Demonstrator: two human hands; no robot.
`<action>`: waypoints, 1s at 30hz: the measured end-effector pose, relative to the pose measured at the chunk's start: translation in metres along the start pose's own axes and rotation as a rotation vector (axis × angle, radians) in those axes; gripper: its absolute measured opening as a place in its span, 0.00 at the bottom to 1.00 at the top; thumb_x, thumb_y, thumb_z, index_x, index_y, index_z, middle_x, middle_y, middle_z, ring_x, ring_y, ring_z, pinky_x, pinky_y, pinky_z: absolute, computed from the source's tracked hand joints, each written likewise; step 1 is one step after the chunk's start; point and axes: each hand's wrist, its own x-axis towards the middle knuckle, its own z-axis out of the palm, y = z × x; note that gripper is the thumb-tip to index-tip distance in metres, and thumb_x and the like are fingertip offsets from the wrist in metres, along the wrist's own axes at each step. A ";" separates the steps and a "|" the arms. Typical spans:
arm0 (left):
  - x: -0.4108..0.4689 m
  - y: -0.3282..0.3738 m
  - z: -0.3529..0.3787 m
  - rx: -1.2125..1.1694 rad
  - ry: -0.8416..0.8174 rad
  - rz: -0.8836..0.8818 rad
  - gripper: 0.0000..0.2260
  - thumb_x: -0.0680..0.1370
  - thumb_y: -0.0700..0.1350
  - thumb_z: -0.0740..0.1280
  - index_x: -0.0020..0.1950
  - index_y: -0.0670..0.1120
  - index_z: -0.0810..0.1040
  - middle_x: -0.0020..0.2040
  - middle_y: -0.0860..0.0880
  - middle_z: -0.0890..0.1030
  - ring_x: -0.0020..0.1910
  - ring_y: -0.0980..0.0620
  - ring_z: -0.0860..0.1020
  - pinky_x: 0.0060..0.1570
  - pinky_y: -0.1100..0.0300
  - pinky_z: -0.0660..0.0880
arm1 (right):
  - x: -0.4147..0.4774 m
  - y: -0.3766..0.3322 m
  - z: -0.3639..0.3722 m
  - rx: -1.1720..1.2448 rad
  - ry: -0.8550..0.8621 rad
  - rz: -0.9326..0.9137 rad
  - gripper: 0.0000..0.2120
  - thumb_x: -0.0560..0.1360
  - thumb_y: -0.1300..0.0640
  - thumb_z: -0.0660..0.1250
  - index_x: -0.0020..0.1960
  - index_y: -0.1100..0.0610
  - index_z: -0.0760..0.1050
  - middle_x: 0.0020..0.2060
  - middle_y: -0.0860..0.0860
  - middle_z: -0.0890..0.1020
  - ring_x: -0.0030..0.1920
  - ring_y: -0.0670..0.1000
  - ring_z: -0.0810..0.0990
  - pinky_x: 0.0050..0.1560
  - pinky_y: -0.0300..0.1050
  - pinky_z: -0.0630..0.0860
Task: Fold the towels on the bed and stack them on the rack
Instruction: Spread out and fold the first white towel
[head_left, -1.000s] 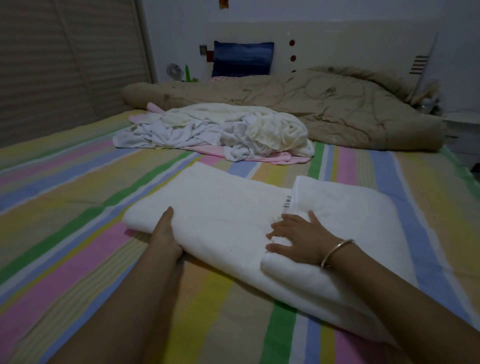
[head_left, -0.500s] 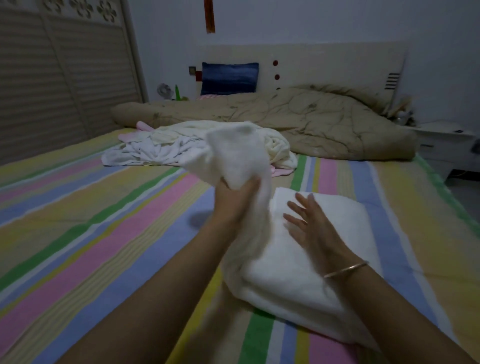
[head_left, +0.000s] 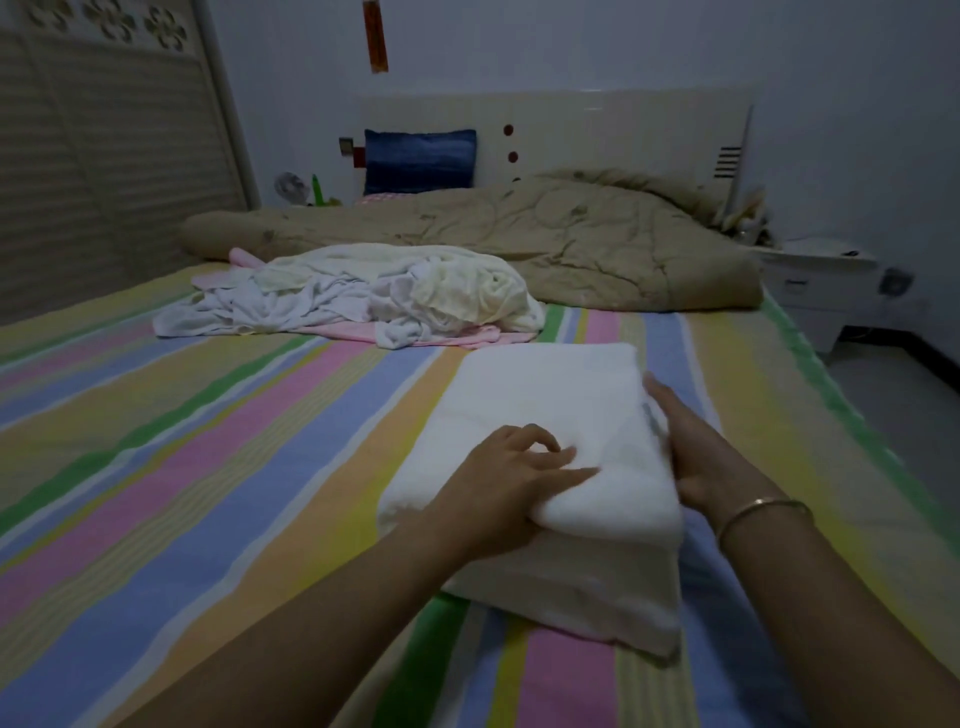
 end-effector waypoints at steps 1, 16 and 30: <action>-0.002 0.002 0.000 0.012 0.002 0.005 0.32 0.65 0.37 0.71 0.70 0.50 0.74 0.64 0.49 0.79 0.59 0.45 0.75 0.51 0.54 0.72 | 0.003 -0.004 0.006 -0.090 0.041 0.000 0.26 0.67 0.42 0.73 0.58 0.58 0.78 0.52 0.59 0.84 0.53 0.59 0.82 0.55 0.55 0.77; 0.021 0.018 0.010 -0.104 -0.116 -0.585 0.34 0.76 0.69 0.45 0.79 0.54 0.53 0.80 0.45 0.50 0.78 0.48 0.48 0.76 0.48 0.46 | 0.008 0.021 -0.017 -0.421 0.408 -0.097 0.14 0.71 0.58 0.64 0.55 0.63 0.74 0.45 0.58 0.78 0.38 0.54 0.76 0.33 0.39 0.73; -0.095 -0.041 -0.028 -1.452 -0.168 -1.616 0.35 0.66 0.70 0.70 0.59 0.45 0.74 0.59 0.39 0.76 0.49 0.41 0.79 0.49 0.48 0.79 | 0.020 0.059 -0.039 -0.277 0.143 0.210 0.36 0.58 0.34 0.73 0.59 0.54 0.76 0.53 0.59 0.83 0.56 0.62 0.79 0.53 0.55 0.77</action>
